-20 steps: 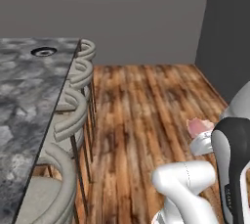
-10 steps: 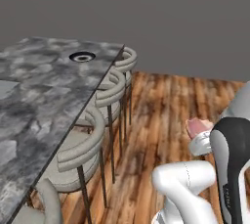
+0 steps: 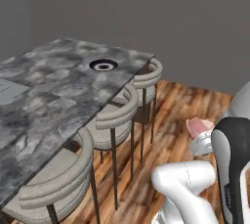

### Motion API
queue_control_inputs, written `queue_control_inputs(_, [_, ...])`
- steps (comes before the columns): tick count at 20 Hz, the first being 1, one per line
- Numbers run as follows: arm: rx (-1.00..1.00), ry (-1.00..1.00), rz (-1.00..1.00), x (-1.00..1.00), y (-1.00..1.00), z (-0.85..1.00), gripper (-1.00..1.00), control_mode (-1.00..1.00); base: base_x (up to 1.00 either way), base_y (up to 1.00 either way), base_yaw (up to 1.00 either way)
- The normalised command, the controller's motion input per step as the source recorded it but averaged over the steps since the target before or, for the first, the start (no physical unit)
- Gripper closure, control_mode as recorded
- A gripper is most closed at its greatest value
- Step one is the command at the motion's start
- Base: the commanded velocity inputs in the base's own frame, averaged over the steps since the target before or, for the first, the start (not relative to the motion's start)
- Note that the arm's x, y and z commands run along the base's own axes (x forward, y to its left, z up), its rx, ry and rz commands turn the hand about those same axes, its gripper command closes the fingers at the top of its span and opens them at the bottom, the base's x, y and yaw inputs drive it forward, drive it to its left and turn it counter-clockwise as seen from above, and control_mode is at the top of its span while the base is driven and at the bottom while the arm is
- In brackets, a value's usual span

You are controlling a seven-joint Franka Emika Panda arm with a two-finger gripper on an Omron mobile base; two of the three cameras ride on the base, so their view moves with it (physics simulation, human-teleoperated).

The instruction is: Take the steak from the fridge and place it on the digital scale on the counter by the fridge. Wait a few seconds for a reading, then move it to the plate on the dining counter.

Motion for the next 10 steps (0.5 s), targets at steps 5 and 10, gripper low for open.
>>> queue_control_inputs(5, [0.00, 0.00, 0.00, 0.00, 0.00, 0.00, 1.00, 1.00, 1.00, -0.82, 0.48])
queue_control_inputs(10, [0.00, 0.00, 0.00, 0.00, 0.00, 0.00, 1.00, 1.00, 1.00, -0.95, 0.45])
